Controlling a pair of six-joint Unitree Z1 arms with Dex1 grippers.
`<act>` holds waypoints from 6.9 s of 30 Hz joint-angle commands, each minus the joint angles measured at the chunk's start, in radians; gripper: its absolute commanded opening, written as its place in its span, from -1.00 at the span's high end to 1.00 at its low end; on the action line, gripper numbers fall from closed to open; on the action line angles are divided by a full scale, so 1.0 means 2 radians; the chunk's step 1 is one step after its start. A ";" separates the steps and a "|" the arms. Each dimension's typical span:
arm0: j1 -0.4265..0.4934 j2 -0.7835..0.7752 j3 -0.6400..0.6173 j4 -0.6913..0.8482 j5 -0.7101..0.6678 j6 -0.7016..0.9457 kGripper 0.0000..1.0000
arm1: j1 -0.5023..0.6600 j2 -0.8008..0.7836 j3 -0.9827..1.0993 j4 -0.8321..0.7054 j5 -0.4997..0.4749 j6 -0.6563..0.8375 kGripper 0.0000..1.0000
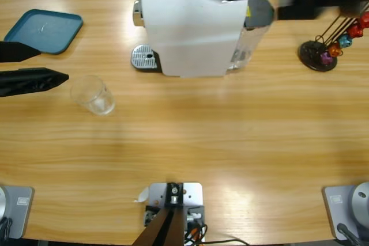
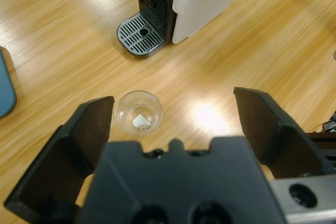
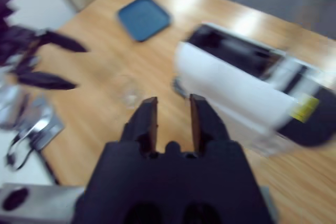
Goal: Pour coffee
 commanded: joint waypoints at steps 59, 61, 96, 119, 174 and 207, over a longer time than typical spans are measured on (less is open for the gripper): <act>-0.002 -0.031 0.018 0.016 0.035 -0.011 -0.99 | -0.067 0.361 -0.134 -0.050 0.078 0.103 1.00; -0.002 -0.030 0.019 0.016 0.035 -0.011 -0.99 | -0.068 0.364 -0.131 -0.049 0.078 0.104 1.00; -0.080 -0.029 0.184 -0.100 0.147 -0.075 -1.00 | 0.007 0.089 -0.094 -0.027 0.069 -0.048 -1.00; -0.102 0.176 0.322 -0.446 0.170 -0.089 -1.00 | 0.011 0.097 -0.084 0.011 0.064 -0.020 -1.00; 0.039 0.151 0.240 -0.434 0.007 0.069 1.00 | 0.011 0.034 -0.083 0.086 0.098 -0.053 -1.00; 0.113 0.395 0.081 -0.479 -0.106 0.126 1.00 | 0.011 0.055 -0.043 0.053 0.115 -0.048 -1.00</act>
